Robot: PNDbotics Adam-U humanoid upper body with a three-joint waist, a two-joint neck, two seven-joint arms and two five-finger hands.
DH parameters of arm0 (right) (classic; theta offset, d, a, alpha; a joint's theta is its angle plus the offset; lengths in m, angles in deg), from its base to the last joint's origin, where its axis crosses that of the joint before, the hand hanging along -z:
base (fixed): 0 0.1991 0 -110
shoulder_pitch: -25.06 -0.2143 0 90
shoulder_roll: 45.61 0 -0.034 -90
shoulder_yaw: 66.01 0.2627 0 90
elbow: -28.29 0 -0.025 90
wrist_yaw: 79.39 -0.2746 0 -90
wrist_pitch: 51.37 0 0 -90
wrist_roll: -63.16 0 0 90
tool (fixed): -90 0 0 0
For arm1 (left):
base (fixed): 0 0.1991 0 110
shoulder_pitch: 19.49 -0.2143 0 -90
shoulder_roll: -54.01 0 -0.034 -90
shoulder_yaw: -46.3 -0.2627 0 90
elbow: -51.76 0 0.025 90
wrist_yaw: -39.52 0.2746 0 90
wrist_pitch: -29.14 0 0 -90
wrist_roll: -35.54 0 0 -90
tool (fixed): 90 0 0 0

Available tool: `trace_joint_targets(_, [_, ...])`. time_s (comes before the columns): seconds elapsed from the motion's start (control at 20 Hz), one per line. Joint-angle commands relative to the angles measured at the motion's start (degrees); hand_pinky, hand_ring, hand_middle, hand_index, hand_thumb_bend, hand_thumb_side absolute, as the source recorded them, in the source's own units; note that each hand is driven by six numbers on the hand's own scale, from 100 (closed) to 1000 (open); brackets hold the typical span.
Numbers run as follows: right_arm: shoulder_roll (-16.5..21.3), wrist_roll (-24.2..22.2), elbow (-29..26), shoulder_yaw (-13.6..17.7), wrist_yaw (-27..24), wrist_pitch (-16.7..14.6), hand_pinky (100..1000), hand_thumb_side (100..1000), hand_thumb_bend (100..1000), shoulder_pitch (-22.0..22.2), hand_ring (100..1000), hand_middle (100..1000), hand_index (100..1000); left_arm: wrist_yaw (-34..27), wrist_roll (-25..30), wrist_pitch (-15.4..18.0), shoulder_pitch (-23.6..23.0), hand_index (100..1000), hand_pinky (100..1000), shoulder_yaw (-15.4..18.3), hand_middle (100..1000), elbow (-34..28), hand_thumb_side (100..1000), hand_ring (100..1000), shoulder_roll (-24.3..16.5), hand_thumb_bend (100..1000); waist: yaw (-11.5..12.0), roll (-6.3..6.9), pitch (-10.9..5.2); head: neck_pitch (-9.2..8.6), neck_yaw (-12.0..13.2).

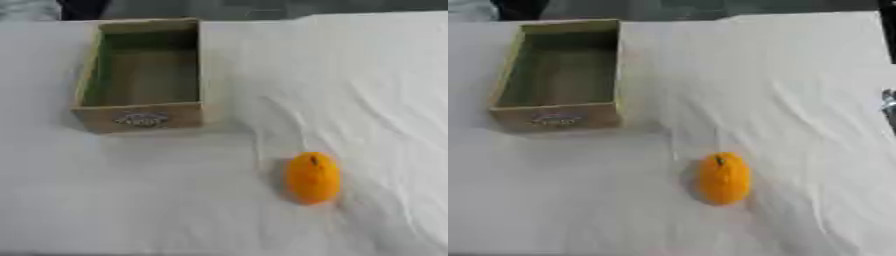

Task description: Pick up objects on the table and place them in the box.

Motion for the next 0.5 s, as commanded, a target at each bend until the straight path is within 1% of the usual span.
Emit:
trace_joint_targets(0.05, [1.8, -0.1, -1.1, 0.3, 0.4, 0.1, 775, 1000, 100, -0.7, 820, 740, 866, 0.1, 0.1, 0.0, 0.7, 874, 743, 0.4, 698, -0.9, 912, 693, -1.4, 100, 0.0, -0.12, -0.79, -0.53, 0.2])
trace_joint_targets(0.2, [2.0, -0.3, -1.1, 0.2, 0.6, 0.2, 766, 1000, 100, -0.8, 814, 745, 879, 0.1, 0.1, 0.0, 0.7, 874, 743, 0.4, 698, -0.9, 912, 693, -1.4, 100, 0.0, -0.19, -0.81, -0.47, 0.2])
trace_joint_targets(0.3, [2.8, -1.3, -1.1, -0.2, 1.4, 0.9, 747, 1000, 100, -1.2, 802, 753, 891, 0.2, 0.1, 0.0, 0.6, 874, 743, 0.4, 698, -0.9, 911, 693, -1.5, 100, 0.0, -0.27, -0.87, -0.3, 0.2])
trace_joint_targets(0.4, [5.4, -4.8, -1.1, -1.8, 3.7, 2.3, 735, 1000, 100, -2.3, 794, 766, 912, 0.2, 0.1, -0.1, 0.5, 873, 744, 0.3, 698, -0.9, 911, 693, -1.6, 100, 0.0, -0.42, -1.08, 0.08, 0.2])
trace_joint_targets(0.45, [6.8, -7.1, -1.1, -2.7, 4.9, 3.2, 730, 1000, 100, -3.0, 791, 775, 922, 0.2, 0.2, -0.1, 0.5, 873, 744, 0.3, 698, -0.9, 911, 693, -1.7, 100, 0.0, -0.5, -1.21, 0.2, 0.2])
trace_joint_targets(0.5, [8.9, -10.2, -1.1, -4.1, 6.4, 4.4, 727, 1000, 100, -4.0, 790, 777, 923, 0.2, 0.2, -0.1, 0.4, 873, 744, 0.2, 698, -0.9, 911, 693, -1.7, 100, 0.1, -0.61, -1.37, 0.3, 0.2])
